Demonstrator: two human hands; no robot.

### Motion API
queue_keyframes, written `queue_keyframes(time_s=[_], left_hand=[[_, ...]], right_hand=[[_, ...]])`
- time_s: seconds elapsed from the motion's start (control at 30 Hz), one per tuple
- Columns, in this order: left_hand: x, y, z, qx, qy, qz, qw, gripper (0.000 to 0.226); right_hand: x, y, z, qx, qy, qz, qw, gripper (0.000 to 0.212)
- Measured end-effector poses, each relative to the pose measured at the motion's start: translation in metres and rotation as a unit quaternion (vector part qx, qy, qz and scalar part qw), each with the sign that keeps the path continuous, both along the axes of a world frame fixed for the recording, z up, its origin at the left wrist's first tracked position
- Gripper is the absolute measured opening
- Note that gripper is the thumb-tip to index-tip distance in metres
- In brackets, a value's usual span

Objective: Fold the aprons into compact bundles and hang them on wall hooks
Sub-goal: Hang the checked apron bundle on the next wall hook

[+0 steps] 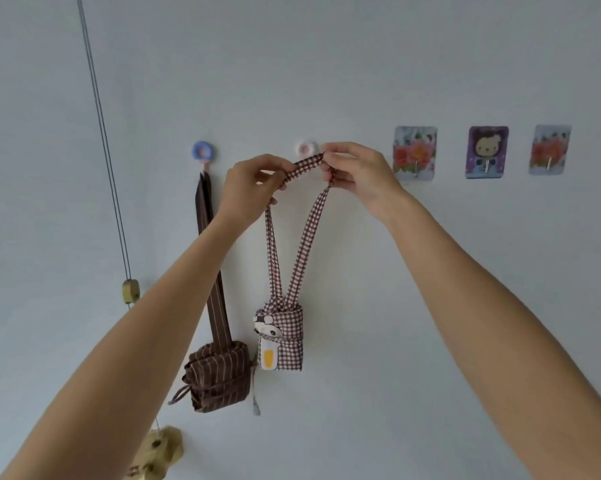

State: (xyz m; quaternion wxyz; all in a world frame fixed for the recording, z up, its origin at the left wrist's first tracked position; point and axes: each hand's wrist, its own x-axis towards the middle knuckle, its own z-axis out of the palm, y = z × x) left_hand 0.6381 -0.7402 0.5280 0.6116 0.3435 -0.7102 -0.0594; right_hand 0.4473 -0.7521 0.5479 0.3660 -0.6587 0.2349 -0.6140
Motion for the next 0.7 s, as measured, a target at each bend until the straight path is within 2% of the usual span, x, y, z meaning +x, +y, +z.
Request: queue_keyframes(time_s=[0.07, 0.2, 0.37, 0.53, 0.6, 0.7], left_hand=[[0.002, -0.012, 0.007, 0.015, 0.021, 0.006, 1.0, 0.03], [0.0, -0.021, 0.011, 0.039, 0.062, 0.001, 0.997, 0.029], [-0.006, -0.021, 0.006, 0.051, 0.069, -0.006, 0.996, 0.022], [-0.01, -0.021, 0.004, 0.017, 0.043, 0.045, 0.998, 0.023], [-0.013, -0.022, 0.003, 0.006, 0.032, 0.074, 0.997, 0.024], [-0.019, -0.022, 0.001, -0.04, -0.008, 0.168, 0.985, 0.029]], right_hand=[[0.005, -0.007, 0.013, 0.039, -0.039, 0.048, 0.997, 0.014], [0.013, -0.019, 0.018, 0.039, -0.047, 0.027, 0.998, 0.01], [0.008, -0.024, 0.013, 0.084, -0.077, 0.085, 0.99, 0.012], [0.005, -0.026, 0.008, 0.065, 0.008, -0.029, 0.997, 0.005], [0.006, -0.024, 0.007, 0.049, 0.002, -0.047, 0.998, 0.005], [0.015, -0.021, 0.003, -0.002, -0.004, -0.087, 0.996, 0.003]])
